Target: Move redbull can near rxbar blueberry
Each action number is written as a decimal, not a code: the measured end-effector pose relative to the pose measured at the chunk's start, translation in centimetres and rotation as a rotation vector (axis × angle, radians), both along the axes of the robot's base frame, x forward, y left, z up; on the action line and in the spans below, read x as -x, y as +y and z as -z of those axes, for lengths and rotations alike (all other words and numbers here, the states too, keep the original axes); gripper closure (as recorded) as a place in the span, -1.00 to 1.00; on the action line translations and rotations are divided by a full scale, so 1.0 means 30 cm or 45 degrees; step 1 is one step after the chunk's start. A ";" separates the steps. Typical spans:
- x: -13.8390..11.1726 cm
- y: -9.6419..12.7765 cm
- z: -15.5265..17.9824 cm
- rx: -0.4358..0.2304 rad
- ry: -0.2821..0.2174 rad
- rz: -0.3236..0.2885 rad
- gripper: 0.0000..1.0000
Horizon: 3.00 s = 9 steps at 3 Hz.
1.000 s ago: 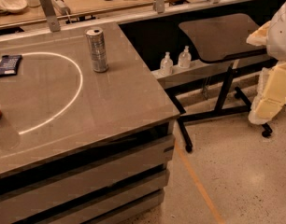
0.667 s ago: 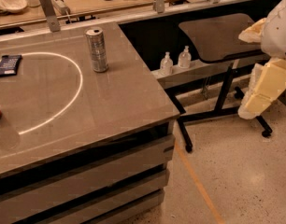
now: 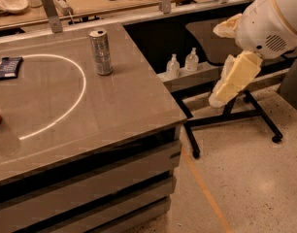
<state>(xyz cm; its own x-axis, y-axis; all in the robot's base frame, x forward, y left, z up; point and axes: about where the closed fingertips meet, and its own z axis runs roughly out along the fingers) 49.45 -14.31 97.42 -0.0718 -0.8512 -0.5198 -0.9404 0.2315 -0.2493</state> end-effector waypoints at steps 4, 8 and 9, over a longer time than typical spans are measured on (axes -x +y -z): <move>-0.214 0.245 0.063 -0.501 -0.064 0.022 -1.00; -0.575 0.605 0.183 -0.890 -0.121 -0.072 -1.00; -0.620 0.657 0.200 -0.932 -0.122 -0.087 -1.00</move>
Offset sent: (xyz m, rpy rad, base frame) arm 0.0187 0.0220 -0.0147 0.0833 0.0257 0.0000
